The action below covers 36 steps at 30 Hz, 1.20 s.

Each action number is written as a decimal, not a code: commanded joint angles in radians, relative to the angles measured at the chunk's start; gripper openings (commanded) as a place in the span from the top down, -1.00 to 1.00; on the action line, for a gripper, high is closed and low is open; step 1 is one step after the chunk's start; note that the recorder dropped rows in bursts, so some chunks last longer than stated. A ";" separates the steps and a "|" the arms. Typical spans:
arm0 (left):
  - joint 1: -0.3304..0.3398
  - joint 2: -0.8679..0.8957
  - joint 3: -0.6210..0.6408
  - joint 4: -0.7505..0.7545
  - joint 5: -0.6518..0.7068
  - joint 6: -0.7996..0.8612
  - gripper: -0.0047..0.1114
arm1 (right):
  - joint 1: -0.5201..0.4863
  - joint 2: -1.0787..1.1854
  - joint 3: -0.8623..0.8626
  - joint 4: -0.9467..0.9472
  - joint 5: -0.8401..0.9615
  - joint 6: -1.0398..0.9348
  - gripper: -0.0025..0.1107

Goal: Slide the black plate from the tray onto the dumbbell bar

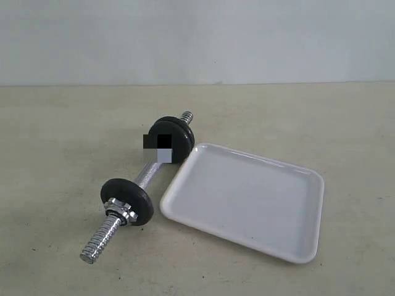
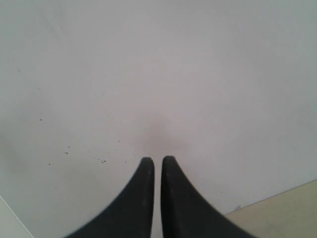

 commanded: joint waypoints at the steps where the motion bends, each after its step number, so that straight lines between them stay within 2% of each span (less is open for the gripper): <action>1: 0.012 -0.006 0.178 0.001 0.131 0.015 0.84 | 0.005 -0.002 -0.005 -0.005 -0.010 0.001 0.93; 6: 0.012 -0.006 0.178 0.000 0.266 -0.043 0.84 | 0.005 -0.002 -0.005 -0.005 -0.008 0.001 0.93; 11: 0.012 -0.006 0.170 -0.003 0.169 -0.040 0.84 | 0.005 -0.002 -0.005 -0.005 -0.007 0.001 0.93; 13: 0.012 -0.006 0.170 -0.035 0.170 -0.019 0.84 | 0.005 -0.002 -0.005 -0.005 -0.007 0.001 0.93; 15: 0.012 -0.006 0.170 -0.321 0.184 0.278 0.84 | 0.005 -0.002 -0.005 -0.005 -0.007 0.001 0.93; 16: 0.012 -0.006 0.170 -0.640 0.179 0.609 0.84 | 0.005 -0.002 -0.005 -0.005 -0.012 0.001 0.93; 18: 0.012 -0.006 0.170 -0.863 0.148 0.910 0.84 | 0.005 -0.002 -0.005 -0.005 -0.020 0.001 0.93; 19: 0.012 -0.006 0.170 -0.916 0.130 0.982 0.84 | 0.005 -0.002 -0.005 -0.005 -0.020 0.001 0.93; 22: 0.012 -0.006 0.170 -0.934 0.120 1.012 0.84 | 0.005 -0.002 -0.005 -0.005 -0.017 0.001 0.93; 27: 0.012 -0.006 0.178 -0.934 0.191 1.012 0.84 | 0.005 -0.002 -0.005 -0.005 -0.017 0.001 0.93; 31: 0.012 -0.006 0.178 -1.041 0.401 1.040 0.84 | 0.005 -0.002 -0.005 -0.005 -0.017 0.001 0.93; 33: 0.012 -0.006 0.178 -1.169 0.474 1.146 0.84 | 0.005 -0.002 -0.005 -0.005 -0.017 0.001 0.93; 36: 0.012 -0.006 0.178 -1.432 0.467 1.453 0.84 | 0.005 -0.002 -0.005 -0.005 -0.017 0.001 0.93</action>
